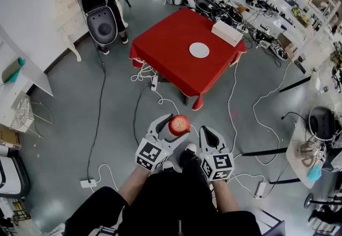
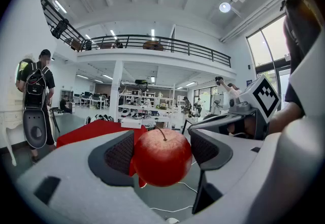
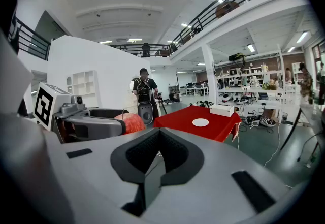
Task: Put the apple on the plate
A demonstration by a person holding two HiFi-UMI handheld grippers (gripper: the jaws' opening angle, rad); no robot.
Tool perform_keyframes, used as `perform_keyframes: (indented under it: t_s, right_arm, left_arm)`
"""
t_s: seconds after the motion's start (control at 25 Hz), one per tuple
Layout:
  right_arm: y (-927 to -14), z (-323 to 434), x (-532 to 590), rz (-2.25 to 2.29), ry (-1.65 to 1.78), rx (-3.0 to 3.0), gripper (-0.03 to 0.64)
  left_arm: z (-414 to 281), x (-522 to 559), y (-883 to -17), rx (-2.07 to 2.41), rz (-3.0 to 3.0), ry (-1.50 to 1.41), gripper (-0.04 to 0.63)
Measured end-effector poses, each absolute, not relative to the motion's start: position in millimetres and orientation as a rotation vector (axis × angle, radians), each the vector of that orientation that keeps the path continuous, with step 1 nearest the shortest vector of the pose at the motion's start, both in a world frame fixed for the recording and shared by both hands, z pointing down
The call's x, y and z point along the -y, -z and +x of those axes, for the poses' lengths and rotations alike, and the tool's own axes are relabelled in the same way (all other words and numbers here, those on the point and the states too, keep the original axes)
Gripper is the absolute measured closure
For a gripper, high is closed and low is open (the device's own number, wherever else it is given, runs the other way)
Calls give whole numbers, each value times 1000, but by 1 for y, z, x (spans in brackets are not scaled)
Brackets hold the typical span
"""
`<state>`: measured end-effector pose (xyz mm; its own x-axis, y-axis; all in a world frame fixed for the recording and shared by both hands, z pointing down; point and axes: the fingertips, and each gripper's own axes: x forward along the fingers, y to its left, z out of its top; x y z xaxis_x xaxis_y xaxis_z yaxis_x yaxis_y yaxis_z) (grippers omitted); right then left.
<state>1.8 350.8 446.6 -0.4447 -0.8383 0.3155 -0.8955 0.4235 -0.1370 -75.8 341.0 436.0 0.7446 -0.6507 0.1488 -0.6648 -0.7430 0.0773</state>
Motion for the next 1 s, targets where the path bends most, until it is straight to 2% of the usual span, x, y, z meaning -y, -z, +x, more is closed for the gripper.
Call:
perform_keyframes:
  t_s: [0.68,1.0]
  right_arm:
    - [-453,26,-269,1474,-476,2528,607]
    - [-447,69,-210,1446,-510,2544,607]
  left_arm:
    - [-50,-260,-447,1084,2780,-209,244]
    - [-26,-198,-445,1158,2731,-223,244]
